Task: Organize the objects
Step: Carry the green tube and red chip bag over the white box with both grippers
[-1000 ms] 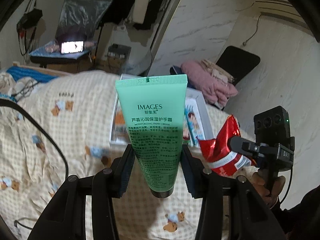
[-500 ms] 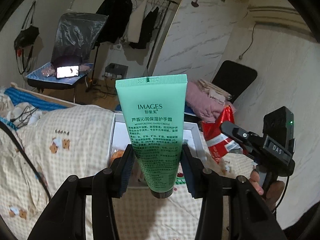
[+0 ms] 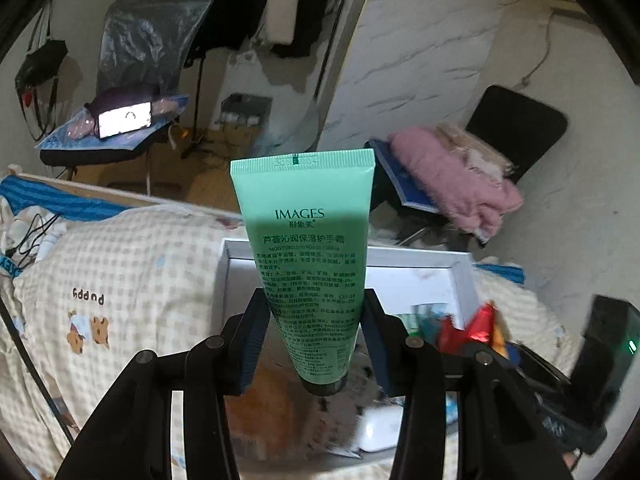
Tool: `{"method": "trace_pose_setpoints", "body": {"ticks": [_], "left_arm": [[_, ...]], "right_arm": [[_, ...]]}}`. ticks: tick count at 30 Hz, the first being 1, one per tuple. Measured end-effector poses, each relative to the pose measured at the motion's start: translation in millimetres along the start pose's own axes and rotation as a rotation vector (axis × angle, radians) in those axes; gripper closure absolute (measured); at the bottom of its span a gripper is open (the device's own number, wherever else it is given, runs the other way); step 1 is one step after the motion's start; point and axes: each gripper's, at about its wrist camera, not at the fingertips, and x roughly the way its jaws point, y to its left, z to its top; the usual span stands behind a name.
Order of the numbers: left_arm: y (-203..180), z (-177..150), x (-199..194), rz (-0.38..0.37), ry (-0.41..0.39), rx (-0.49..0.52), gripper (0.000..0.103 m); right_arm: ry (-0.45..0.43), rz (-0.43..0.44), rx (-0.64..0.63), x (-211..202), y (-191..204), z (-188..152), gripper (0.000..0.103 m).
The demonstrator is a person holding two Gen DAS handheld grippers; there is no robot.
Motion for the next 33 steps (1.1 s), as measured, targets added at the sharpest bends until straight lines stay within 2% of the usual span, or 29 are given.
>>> {"method": "trace_pose_setpoints", "body": {"ticks": [1, 3, 8, 17, 20, 22, 28, 33], "left_arm": [[2, 2, 7, 0.033, 0.012, -0.016, 0.054], [4, 5, 15, 0.04, 0.027, -0.025, 0.054], [-13, 8, 39, 0.116, 0.078, 0.09, 0.054], [-51, -5, 66, 0.126, 0.095, 0.256, 0.054], [-52, -9, 74, 0.072, 0.119, 0.247, 0.054], [-50, -10, 77, 0.084, 0.12, 0.246, 0.054], [-43, -17, 81, 0.075, 0.125, 0.221, 0.054], [-49, -22, 77, 0.112, 0.098, 0.232, 0.054]], "right_arm": [[0.0, -0.017, -0.008, 2, -1, -1, 0.053], [0.0, -0.042, -0.021, 0, -1, -5, 0.053], [-0.004, -0.064, -0.026, 0, -5, -9, 0.053], [-0.017, -0.107, -0.057, 1, -3, -14, 0.053], [-0.008, -0.1, -0.078, 9, 0, -20, 0.053], [0.007, -0.068, -0.054, 15, -3, -24, 0.053], [-0.001, -0.097, -0.069, 18, -5, -28, 0.053], [-0.003, -0.099, -0.07, 17, -3, -29, 0.053]]}}
